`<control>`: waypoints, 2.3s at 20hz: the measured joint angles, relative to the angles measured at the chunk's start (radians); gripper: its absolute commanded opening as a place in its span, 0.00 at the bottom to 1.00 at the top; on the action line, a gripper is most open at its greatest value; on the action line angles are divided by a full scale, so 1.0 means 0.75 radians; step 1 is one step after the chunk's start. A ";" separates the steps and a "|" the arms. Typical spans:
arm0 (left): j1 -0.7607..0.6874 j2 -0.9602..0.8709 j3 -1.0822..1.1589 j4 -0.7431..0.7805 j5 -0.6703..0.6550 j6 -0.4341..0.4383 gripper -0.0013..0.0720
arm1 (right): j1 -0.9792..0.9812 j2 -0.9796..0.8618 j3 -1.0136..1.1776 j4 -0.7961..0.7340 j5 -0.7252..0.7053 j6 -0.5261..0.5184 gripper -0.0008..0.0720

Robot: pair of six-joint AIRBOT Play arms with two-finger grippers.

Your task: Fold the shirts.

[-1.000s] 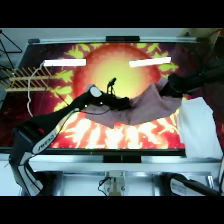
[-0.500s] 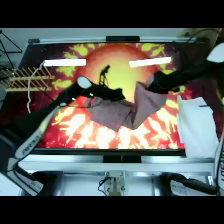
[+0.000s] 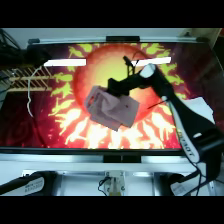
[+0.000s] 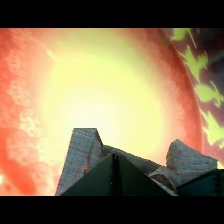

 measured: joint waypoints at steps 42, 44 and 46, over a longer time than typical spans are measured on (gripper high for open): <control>-0.002 0.105 -0.151 0.028 -0.125 0.026 0.05 | -1.054 0.394 -0.114 -0.119 0.344 -0.160 0.08; -0.006 0.105 -0.151 0.029 -0.125 0.026 0.05 | -1.197 0.459 -0.103 -0.191 0.415 -0.120 0.08; -0.011 0.105 -0.151 0.028 -0.125 0.026 0.05 | -1.331 0.507 -0.097 -0.284 0.502 -0.087 0.08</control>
